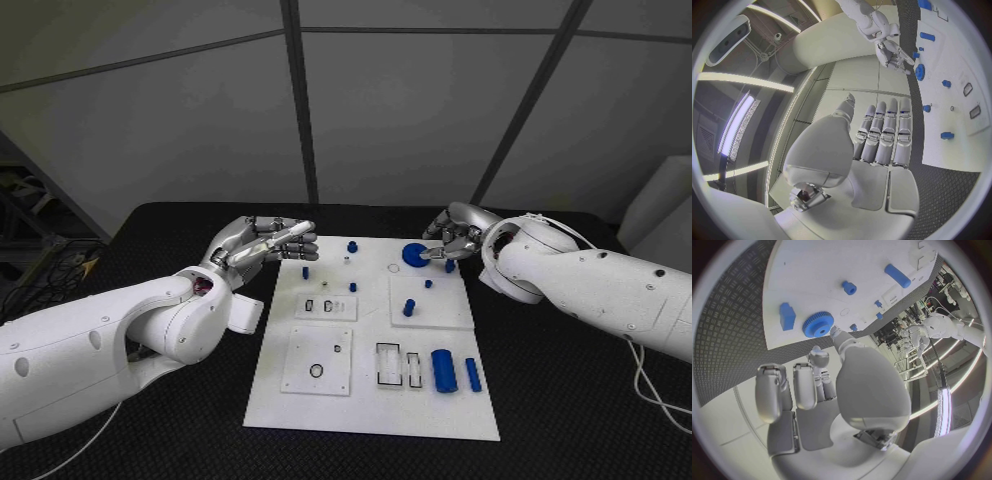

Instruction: Assemble the parts on the task board

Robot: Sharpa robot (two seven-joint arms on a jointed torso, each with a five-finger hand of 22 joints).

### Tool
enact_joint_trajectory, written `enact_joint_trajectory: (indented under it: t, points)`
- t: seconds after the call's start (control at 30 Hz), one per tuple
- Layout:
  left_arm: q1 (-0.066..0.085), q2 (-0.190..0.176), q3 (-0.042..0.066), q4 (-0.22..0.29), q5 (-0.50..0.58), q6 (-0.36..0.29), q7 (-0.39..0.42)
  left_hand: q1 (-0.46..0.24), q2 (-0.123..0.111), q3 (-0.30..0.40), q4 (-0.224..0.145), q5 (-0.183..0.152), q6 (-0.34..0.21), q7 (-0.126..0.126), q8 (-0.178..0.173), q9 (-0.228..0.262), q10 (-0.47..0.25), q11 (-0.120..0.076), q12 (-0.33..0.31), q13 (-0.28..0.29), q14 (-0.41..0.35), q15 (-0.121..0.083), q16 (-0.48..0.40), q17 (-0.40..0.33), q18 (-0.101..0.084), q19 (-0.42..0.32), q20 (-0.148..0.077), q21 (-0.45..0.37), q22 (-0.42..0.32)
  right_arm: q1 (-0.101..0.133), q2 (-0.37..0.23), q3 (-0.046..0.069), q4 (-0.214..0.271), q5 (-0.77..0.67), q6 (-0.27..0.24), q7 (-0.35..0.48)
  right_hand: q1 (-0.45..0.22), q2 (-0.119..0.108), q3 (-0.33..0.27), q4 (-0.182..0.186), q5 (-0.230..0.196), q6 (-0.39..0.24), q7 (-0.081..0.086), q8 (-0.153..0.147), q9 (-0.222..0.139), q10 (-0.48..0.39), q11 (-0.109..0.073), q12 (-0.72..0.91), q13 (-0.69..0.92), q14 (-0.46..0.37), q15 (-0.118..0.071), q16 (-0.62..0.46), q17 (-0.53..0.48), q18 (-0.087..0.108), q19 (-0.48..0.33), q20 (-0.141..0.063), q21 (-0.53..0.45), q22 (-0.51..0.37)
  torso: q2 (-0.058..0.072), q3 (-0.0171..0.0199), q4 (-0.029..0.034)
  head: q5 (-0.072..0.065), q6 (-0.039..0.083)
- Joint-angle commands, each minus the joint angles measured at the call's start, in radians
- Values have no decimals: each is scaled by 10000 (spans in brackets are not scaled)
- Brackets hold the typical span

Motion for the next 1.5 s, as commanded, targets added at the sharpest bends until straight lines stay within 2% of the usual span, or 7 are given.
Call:
enact_joint_trajectory:
  t: [0.03, 0.2, 0.53, 0.7, 0.87, 1.23, 1.5]
  points:
    - [10, 25, 8, -24, -6, 346, -63, -5, 108, -18, -78, 54, 57, 25, -46, 16, -34, 40, -33, -9, 97, -22, -77, -15, -12, 176, -20, -70, -53, 19, 100, 13, -108, 358, 628, -266, 141, 9, -17, 120, 6, -111, 4, -56, 30, 134, 16, 471, 473, 530, 60, 170, 251, -157, 503, 83, 114, 1607, 20, 25, 32, -2, -39]
    - [7, 45, 6, -62, -6, 369, -30, -47, 146, -54, -129, 54, 84, 18, -73, 27, -21, 26, -25, -6, 252, -55, -174, -14, -11, 436, -55, -123, -152, 18, 268, 13, -265, 175, 627, -361, 227, 7, -53, 285, 19, -218, 21, -50, 89, 378, 54, 1280, 1264, 591, 91, 437, 649, -230, 695, 111, 282, 1951, 28, 22, 7, -5, -61]
    - [5, 70, 6, -95, -6, 389, 19, -63, 162, -82, -182, 54, 112, 9, -84, 37, 3, 12, -21, -3, 389, -84, -225, -3, -13, 618, -88, -146, -213, 18, 459, 14, -447, 11, 349, -569, 272, 48, -70, 440, 43, -284, 38, -39, 144, 648, 73, 1954, 1908, 627, 110, 601, 889, -301, 881, 133, 438, 2276, 22, 16, 28, -15, -104]
    - [5, 77, 6, -111, -6, 396, 19, -69, 168, -90, -197, 54, 117, 8, -88, 40, 7, 9, -21, -3, 432, -93, -238, 2, -14, 671, -99, -151, -229, 18, 526, 14, -488, -32, 504, -622, 303, 86, -51, 462, 54, -249, 33, -24, 170, 681, 69, 2052, 2007, 638, 110, 648, 958, -318, 927, 135, 475, 2356, 20, 14, 13, -9, -118]
    - [5, 87, 6, -119, -6, 406, 11, -72, 172, -94, -205, 54, 118, 9, -91, 40, 7, 9, -23, -4, 456, -98, -244, 5, -14, 699, -104, -153, -237, 18, 605, 14, -588, -60, 748, -728, 387, 152, 4, 443, 102, -202, 30, -12, 200, 689, 65, 2121, 2086, 641, 108, 677, 997, -322, 938, 134, 485, 2376, 24, 19, 16, -72, -123]
    - [5, 101, 6, -162, -6, 453, -53, -76, 175, -98, -210, 54, 115, 13, -95, 40, 3, 10, -26, -5, 472, -101, -251, 6, -15, 720, -108, -156, -244, 15, 784, 13, -760, -467, 1031, -941, 450, 200, 50, 412, 127, -156, 26, -3, 227, 707, 63, 2195, 2165, 647, 107, 710, 1046, -326, 948, 134, 493, 2394, 27, 24, 33, -35, -204]
    - [5, 110, 6, -181, -6, 489, -83, -77, 176, -99, -211, 54, 114, 14, -96, 40, 2, 10, -26, -5, 474, -101, -253, 6, -15, 723, -109, -156, -246, 13, 841, 11, -709, -900, 1115, -970, 563, 315, 161, 307, 133, 45, 10, 49, 306, 701, 49, 2264, 2258, 640, 98, 726, 1063, -333, 964, 128, 507, 2424, 23, 19, 15, -1, -260]
